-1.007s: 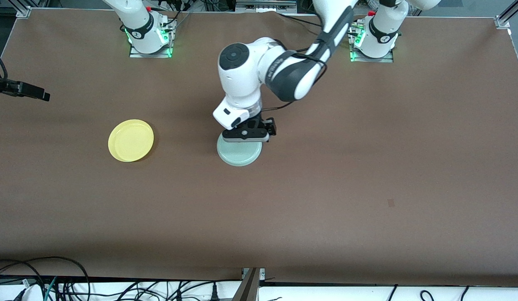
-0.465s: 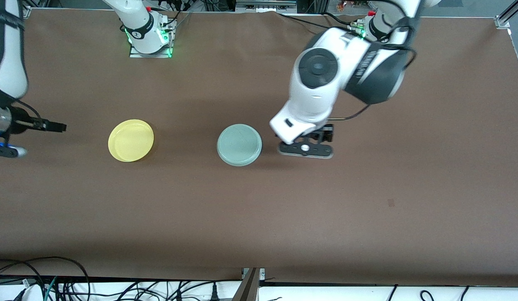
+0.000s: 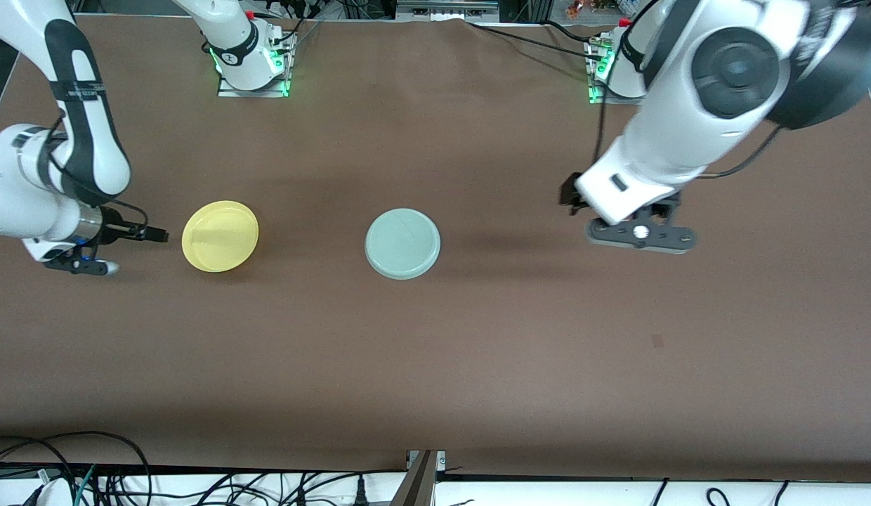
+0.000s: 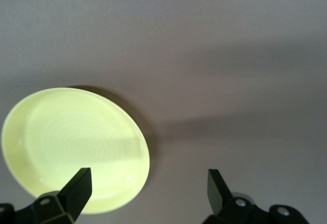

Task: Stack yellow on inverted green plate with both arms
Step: 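Retract the left gripper while the right gripper reaches the yellow plate, then close the right gripper on the yellow plate rim and lift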

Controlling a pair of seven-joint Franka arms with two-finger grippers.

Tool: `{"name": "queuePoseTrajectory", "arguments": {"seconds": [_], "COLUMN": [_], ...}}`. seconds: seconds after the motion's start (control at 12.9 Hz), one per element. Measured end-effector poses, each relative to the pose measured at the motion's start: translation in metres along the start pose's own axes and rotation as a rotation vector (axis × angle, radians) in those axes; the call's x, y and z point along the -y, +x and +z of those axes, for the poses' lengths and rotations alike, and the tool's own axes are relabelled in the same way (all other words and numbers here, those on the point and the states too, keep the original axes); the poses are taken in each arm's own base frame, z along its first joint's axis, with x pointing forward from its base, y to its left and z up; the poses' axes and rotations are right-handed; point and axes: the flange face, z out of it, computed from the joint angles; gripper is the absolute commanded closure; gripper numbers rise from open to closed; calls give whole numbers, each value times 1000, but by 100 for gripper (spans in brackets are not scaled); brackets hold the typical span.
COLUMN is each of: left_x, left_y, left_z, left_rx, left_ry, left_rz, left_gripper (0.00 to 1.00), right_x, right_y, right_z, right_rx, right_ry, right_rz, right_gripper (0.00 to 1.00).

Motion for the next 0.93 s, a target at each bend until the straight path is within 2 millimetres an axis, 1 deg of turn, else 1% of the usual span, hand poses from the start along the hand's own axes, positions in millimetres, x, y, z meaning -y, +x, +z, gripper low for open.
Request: {"name": "queuePoseTrajectory", "arguments": {"seconds": [0.08, 0.23, 0.31, 0.39, 0.46, 0.54, 0.62, 0.77, 0.85, 0.93], "left_x": [22, 62, 82, 102, 123, 143, 160, 184, 191, 197], "left_y": [-3, -9, -14, -21, -31, -42, -53, -67, -71, -76], "left_z": [-6, -17, -22, -28, -33, -35, -35, -25, -15, -5], "left_rx": [16, 34, 37, 37, 38, 41, 38, 3, -15, -27], "left_ry": [-2, -10, -16, -23, -30, -38, -45, -55, -58, -60], "left_rz": [16, 66, 87, 88, 76, 61, 53, 56, 66, 69], "left_gripper": [0, 0, 0, 0, 0, 0, 0, 0, 0, 0], "right_x": [-1, -3, -4, -7, -12, -18, -25, -31, -32, -30], "right_y": [-6, -12, -13, -13, -13, -13, -14, -14, -13, -12], "right_z": [17, 43, 54, 66, 74, 80, 84, 86, 86, 86], "right_rx": [-17, -26, -24, -21, -23, -24, -23, -32, -39, -40], "right_ry": [21, 71, 105, 132, 148, 157, 162, 188, 200, 205], "right_rz": [-15, -38, -42, -54, -74, -86, -86, -57, -46, -44], "right_gripper": [0, 1, 9, 23, 43, 52, 62, 97, 100, 100]}}
